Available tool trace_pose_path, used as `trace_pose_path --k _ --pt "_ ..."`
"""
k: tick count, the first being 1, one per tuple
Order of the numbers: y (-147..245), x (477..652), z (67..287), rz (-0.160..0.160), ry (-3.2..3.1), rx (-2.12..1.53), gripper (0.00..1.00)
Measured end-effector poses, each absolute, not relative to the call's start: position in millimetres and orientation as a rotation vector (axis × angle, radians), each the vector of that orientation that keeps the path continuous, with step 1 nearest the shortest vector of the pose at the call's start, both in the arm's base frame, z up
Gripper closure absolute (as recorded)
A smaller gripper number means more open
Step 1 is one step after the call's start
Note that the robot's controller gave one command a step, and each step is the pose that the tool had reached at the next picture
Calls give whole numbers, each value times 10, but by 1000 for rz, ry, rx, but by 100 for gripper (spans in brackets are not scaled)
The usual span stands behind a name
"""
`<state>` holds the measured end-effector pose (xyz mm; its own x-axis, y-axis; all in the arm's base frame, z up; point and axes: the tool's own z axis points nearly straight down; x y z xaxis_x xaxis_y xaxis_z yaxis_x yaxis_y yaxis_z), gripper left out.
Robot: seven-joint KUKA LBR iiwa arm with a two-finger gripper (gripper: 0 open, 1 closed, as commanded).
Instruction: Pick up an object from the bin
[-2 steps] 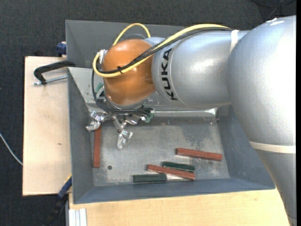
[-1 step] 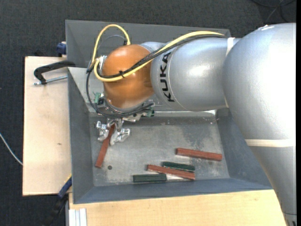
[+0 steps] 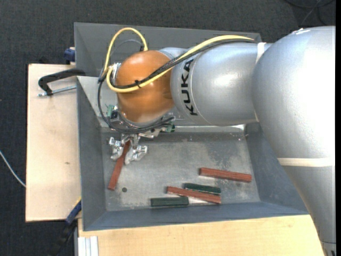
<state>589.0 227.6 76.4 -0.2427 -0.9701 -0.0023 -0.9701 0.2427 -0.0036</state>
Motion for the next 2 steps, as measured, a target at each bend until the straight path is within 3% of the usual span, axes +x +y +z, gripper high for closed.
trace_pose_path --k 2 --pt "2278 5860 899 6 2477 -1933 100"
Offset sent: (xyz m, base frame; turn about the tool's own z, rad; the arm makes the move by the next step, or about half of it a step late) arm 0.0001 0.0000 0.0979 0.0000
